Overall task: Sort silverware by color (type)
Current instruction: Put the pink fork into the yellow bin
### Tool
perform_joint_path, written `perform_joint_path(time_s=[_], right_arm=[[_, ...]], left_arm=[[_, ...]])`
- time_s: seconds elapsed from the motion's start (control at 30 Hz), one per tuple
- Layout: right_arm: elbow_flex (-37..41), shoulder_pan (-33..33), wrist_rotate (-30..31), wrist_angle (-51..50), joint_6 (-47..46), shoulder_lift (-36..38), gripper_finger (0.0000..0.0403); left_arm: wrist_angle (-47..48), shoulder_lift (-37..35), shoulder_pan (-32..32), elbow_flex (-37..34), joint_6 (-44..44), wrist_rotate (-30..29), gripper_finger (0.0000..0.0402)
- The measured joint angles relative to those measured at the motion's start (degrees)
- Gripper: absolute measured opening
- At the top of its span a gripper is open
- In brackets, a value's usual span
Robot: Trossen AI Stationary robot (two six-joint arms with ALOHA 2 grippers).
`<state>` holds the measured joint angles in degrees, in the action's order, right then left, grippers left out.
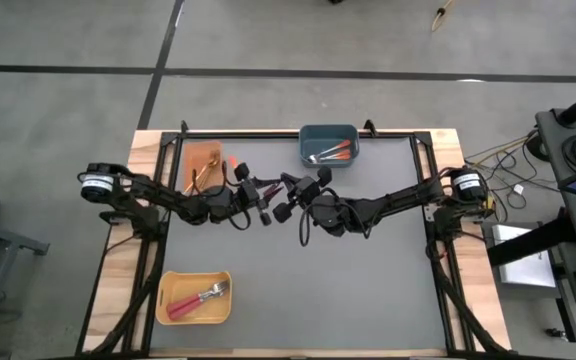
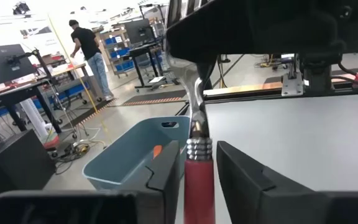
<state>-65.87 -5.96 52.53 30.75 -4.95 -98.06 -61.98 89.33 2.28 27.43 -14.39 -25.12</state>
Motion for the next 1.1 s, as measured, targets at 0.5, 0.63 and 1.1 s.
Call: perform_joint_path(time_s=[0.5,0.63,1.1], right_arm=[[0.0,-0.06,-0.42,-0.49,0.48,-0.04,0.0017],[0.0,-0.17,-0.42,-0.45,0.46,0.05,0.0048],[-0.02,-3.1,-12.09,-16.35,3.43,10.77,0.0185]], left_arm=[[1.58,-0.01,-0.39,0.16,2.81,-0.29,0.003],[2.02,-0.26,-1.0,0.09,2.92,-0.37,0.003],[37.64,-17.66,-5.49,5.64,4.47,0.01,0.003]])
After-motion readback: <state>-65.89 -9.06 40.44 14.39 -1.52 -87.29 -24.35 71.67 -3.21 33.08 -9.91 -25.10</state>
